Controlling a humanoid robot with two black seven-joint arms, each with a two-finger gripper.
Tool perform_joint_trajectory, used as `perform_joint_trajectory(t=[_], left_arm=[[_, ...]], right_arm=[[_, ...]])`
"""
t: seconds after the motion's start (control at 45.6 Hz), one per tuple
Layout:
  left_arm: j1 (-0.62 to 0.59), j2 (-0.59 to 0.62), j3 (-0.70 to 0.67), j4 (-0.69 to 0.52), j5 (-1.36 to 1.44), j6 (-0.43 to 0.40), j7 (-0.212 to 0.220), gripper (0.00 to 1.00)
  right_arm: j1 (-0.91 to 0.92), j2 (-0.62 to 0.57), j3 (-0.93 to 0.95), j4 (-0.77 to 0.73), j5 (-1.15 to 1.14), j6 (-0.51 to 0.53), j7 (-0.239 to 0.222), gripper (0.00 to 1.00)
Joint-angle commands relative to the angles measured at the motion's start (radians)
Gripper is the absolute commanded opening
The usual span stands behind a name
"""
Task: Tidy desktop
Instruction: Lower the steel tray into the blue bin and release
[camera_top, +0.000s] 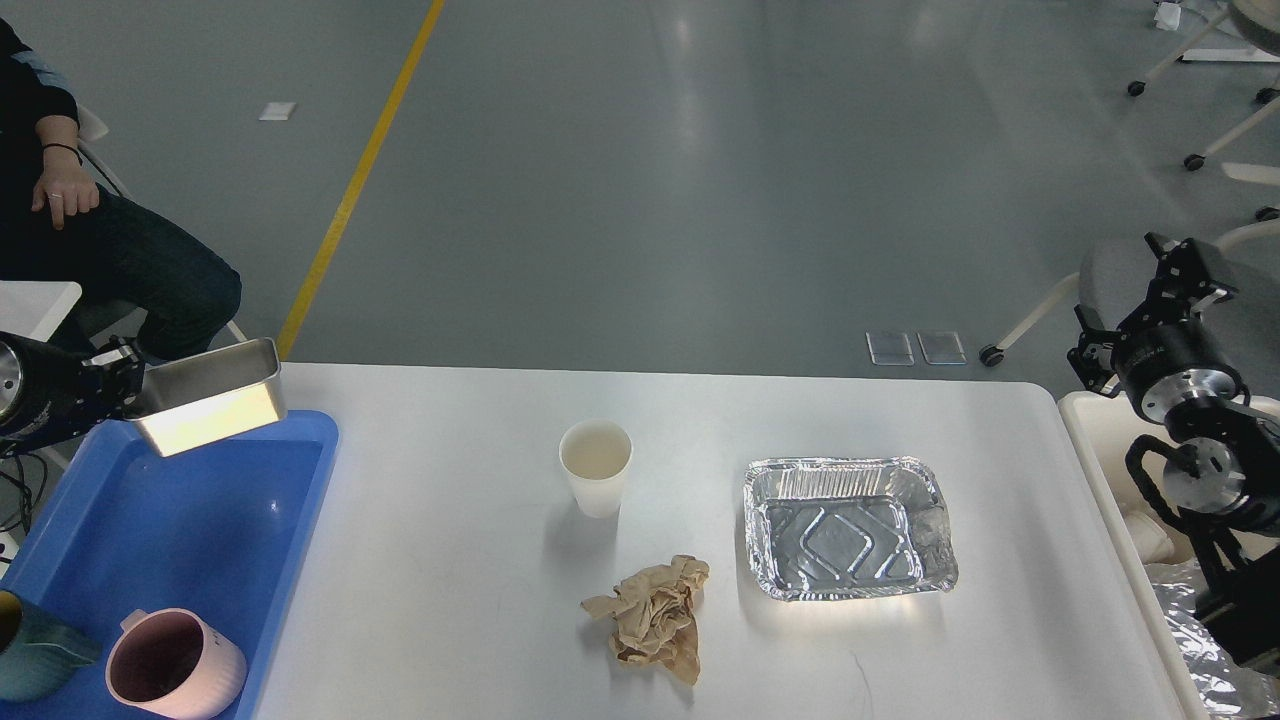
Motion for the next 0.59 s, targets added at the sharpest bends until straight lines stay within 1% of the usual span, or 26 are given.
perform_joint_trajectory(t=[0.0, 0.11, 0.241, 0.417, 0.571], left_arm=[[0.067, -0.004, 0.005, 0.002, 0.029, 0.079, -0.002, 0.0], [0.129, -0.008, 0.003, 0.002, 0.03, 0.129, -0.006, 0.0], [0.155, -0.018, 0.004, 0.012, 0.03, 0.187, -0.015, 0.0], [0.156, -0.059, -0.002, 0.046, 0.03, 0.195, -0.038, 0.0], [0.158, -0.083, -0.002, 0.057, 0.032, 0.204, -0.045, 0.0]], right_arm=[[0.0, 0.001, 0.0, 0.0, 0.0, 0.0, 0.0, 1.0], [0.0, 0.004, -0.001, 0.0, 0.0, 0.0, 0.0, 1.0], [0.003, 0.016, -0.001, 0.0, -0.002, 0.0, 0.0, 1.0], [0.0, 0.035, -0.001, 0.002, -0.002, -0.002, 0.0, 1.0], [-0.003, 0.035, -0.001, 0.002, -0.002, -0.002, 0.0, 1.0]])
